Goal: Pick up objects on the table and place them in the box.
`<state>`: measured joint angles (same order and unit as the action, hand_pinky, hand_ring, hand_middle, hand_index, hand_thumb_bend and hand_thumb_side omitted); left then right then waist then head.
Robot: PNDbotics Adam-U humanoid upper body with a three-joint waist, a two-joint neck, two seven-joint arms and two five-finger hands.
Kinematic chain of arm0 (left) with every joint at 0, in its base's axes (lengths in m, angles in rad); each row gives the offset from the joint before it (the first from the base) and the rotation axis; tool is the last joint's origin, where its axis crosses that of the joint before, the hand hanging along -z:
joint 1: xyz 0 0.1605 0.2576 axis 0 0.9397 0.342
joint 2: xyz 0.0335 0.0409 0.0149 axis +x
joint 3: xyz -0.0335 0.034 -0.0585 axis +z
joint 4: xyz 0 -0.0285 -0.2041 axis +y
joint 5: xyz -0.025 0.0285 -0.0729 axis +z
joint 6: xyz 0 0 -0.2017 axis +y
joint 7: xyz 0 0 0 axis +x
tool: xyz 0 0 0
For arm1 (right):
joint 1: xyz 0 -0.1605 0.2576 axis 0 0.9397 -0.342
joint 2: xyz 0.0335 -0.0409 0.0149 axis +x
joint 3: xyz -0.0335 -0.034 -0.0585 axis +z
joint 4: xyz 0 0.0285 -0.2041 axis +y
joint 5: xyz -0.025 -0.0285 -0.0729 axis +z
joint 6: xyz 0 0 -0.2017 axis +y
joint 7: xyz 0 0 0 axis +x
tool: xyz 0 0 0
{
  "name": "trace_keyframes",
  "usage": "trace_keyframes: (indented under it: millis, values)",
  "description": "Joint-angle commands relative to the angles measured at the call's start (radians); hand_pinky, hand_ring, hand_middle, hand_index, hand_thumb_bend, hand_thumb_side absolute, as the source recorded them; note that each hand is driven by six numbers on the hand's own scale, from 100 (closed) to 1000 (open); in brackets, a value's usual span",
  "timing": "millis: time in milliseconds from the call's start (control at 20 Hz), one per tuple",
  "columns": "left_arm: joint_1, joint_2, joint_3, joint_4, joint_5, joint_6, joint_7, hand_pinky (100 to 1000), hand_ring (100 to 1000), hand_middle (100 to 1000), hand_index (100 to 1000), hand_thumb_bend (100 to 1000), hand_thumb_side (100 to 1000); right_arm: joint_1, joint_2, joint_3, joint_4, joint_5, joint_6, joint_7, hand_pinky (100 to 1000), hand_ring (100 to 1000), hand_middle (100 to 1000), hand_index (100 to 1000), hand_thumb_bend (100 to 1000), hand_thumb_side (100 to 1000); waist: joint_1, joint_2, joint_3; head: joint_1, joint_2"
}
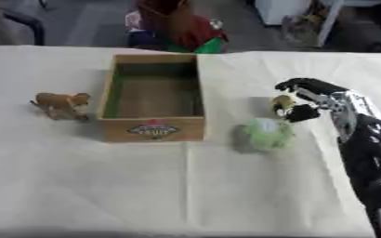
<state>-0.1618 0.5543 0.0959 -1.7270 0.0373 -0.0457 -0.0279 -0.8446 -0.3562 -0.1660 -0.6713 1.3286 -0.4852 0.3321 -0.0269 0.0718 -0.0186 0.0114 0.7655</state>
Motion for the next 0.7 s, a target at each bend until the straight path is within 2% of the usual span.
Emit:
trace_keyframes:
  millis: [50, 200, 300, 350, 400, 450, 550, 650, 700]
  values:
    - [-0.008, 0.021, 0.015, -0.012, -0.002, -0.001, 0.001, 750, 566, 575, 660, 295, 100, -0.02, -0.023, 0.0, -0.015, 0.063, -0.004, -0.026, 768, 869, 889, 962, 100, 592, 0.003, -0.014, 0.0, 0.0, 0.005]
    - [-0.008, 0.021, 0.015, -0.012, -0.001, -0.002, 0.0, 750, 566, 575, 660, 295, 100, -0.021, -0.02, 0.003, -0.008, 0.105, -0.006, -0.042, 752, 836, 874, 949, 100, 596, 0.002, -0.014, 0.0, 0.0, 0.005]
    - [-0.008, 0.021, 0.014, -0.012, -0.001, -0.001, 0.0, 750, 566, 575, 660, 294, 100, -0.021, -0.018, 0.005, 0.001, 0.126, -0.007, -0.049, 713, 766, 810, 918, 100, 587, 0.002, -0.014, 0.0, 0.0, 0.005]
    - [-0.008, 0.021, 0.014, -0.012, -0.001, -0.001, 0.0, 750, 566, 575, 660, 294, 100, -0.021, -0.017, 0.005, 0.005, 0.134, -0.007, -0.053, 655, 688, 728, 864, 100, 567, 0.002, -0.014, 0.0, 0.0, 0.005]
    - [-0.008, 0.021, 0.015, -0.012, -0.002, -0.001, 0.0, 750, 567, 575, 660, 294, 100, -0.021, -0.017, 0.005, 0.008, 0.141, -0.005, -0.059, 634, 655, 689, 833, 100, 554, 0.002, -0.014, 0.0, 0.0, 0.005]
    - [-0.009, 0.021, 0.015, -0.012, -0.001, -0.002, 0.0, 750, 567, 575, 660, 294, 100, -0.021, -0.016, 0.006, 0.01, 0.15, -0.001, -0.067, 603, 598, 606, 749, 100, 513, 0.002, -0.014, 0.0, 0.0, 0.005]
    - [-0.009, 0.021, 0.015, -0.013, -0.001, -0.002, 0.0, 750, 567, 575, 660, 294, 100, -0.021, -0.014, 0.006, 0.013, 0.167, 0.013, -0.088, 557, 533, 508, 634, 100, 426, 0.003, -0.015, 0.0, -0.001, 0.005]
    - [-0.009, 0.022, 0.014, -0.012, -0.001, -0.002, 0.0, 750, 567, 575, 660, 294, 100, -0.02, -0.011, 0.005, 0.019, 0.179, 0.026, -0.112, 543, 519, 486, 606, 100, 406, 0.003, -0.015, 0.0, -0.001, 0.005]
    - [-0.009, 0.022, 0.014, -0.012, -0.001, -0.002, 0.0, 750, 567, 575, 660, 293, 100, -0.02, -0.01, 0.005, 0.021, 0.183, 0.03, -0.122, 485, 458, 411, 525, 100, 387, 0.003, -0.015, 0.0, -0.001, 0.005]
